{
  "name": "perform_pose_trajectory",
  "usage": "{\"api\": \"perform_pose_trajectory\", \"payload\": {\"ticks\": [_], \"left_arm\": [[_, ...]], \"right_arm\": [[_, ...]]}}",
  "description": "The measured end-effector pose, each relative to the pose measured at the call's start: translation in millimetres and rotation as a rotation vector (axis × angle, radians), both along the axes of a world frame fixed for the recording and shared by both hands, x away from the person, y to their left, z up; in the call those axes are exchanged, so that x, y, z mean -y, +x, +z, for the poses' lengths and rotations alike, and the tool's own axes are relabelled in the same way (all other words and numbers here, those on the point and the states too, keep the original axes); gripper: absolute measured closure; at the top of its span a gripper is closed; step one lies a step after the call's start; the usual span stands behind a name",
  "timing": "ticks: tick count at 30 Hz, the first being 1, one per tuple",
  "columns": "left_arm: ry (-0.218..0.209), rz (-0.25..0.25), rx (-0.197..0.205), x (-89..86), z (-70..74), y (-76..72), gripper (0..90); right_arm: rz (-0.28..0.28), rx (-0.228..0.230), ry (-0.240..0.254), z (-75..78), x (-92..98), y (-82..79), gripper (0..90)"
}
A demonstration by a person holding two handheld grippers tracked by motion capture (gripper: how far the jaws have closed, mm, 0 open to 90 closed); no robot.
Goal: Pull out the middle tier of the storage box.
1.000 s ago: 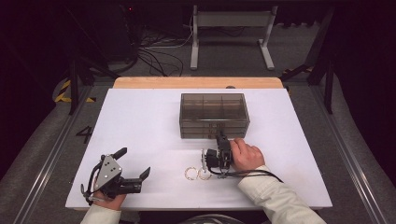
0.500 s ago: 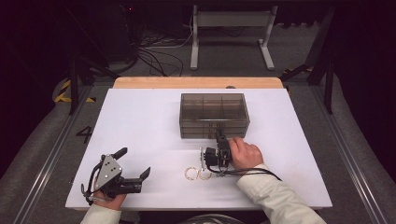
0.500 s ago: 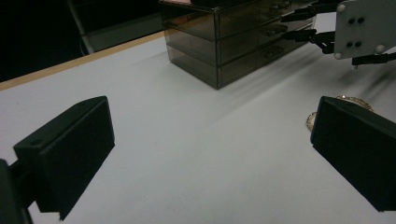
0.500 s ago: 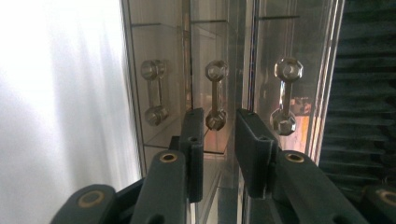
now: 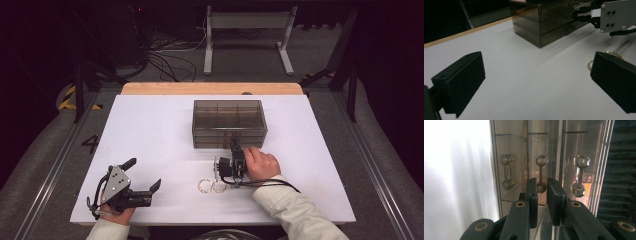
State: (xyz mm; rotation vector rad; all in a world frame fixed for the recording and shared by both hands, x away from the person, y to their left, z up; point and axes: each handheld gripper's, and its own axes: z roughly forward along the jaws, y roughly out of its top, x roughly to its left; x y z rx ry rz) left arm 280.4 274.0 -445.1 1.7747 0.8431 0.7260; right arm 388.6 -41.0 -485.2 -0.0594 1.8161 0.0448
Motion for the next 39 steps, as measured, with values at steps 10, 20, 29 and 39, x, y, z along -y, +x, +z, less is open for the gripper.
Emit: {"api": "perform_pose_trajectory", "payload": {"ticks": [10,20,29,39], "left_arm": [[-0.002,-0.001,0.0,-0.2,0.0,-0.1,0.5],[0.0,-0.001,0.001,0.2,0.2,-0.4,0.5],[0.003,-0.003,0.001,0.3,0.1,-0.2,0.5],[0.003,-0.002,0.001,0.4,0.2,-0.2,0.5]], "right_arm": [[-0.009,-0.02,0.014,4.2,0.4,-7.7,80.5],[0.001,-0.045,0.026,10.5,2.6,-21.4,80.5],[0.013,-0.111,0.062,12.9,5.4,-27.8,72.3],[0.059,-0.128,0.098,19.0,8.1,-32.9,61.7]]}}
